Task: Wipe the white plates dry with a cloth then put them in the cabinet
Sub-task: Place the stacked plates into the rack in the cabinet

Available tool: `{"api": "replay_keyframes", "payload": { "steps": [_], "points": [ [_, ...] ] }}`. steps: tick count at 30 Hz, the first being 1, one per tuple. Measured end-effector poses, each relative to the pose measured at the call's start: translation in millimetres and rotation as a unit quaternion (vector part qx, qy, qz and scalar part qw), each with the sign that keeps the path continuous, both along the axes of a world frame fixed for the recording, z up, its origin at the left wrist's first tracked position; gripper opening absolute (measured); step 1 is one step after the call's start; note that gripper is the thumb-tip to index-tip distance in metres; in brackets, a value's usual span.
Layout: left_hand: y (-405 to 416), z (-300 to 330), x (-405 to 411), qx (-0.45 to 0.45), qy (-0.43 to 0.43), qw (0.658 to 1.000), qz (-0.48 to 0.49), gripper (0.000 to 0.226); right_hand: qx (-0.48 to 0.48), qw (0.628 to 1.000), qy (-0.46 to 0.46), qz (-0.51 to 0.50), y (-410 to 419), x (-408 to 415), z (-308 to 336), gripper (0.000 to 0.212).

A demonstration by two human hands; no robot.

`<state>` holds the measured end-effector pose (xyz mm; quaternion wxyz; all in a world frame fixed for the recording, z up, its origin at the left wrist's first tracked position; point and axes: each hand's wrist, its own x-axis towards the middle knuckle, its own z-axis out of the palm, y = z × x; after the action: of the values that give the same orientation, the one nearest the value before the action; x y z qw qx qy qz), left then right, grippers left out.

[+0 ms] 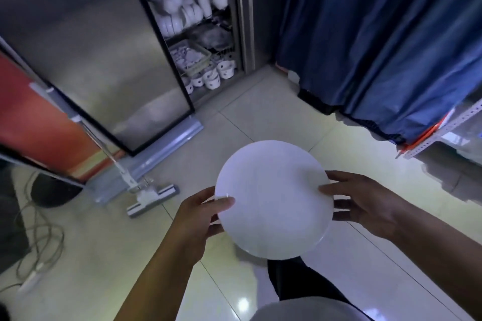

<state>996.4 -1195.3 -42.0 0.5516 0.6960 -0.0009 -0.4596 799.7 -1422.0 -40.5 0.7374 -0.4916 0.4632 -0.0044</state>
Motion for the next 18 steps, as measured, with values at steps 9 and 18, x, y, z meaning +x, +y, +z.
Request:
{"api": "replay_keyframes", "payload": {
  "steps": [9,18],
  "points": [
    [-107,18,208,0.009,-0.002,0.994,0.106,0.030,0.012,0.995,-0.014,0.101,-140,256,14,0.040],
    [-217,8,459,-0.040,-0.005,0.994,0.106,0.023,-0.038,0.996,-0.011,0.082,-235,499,31,0.035]
  ]
}}
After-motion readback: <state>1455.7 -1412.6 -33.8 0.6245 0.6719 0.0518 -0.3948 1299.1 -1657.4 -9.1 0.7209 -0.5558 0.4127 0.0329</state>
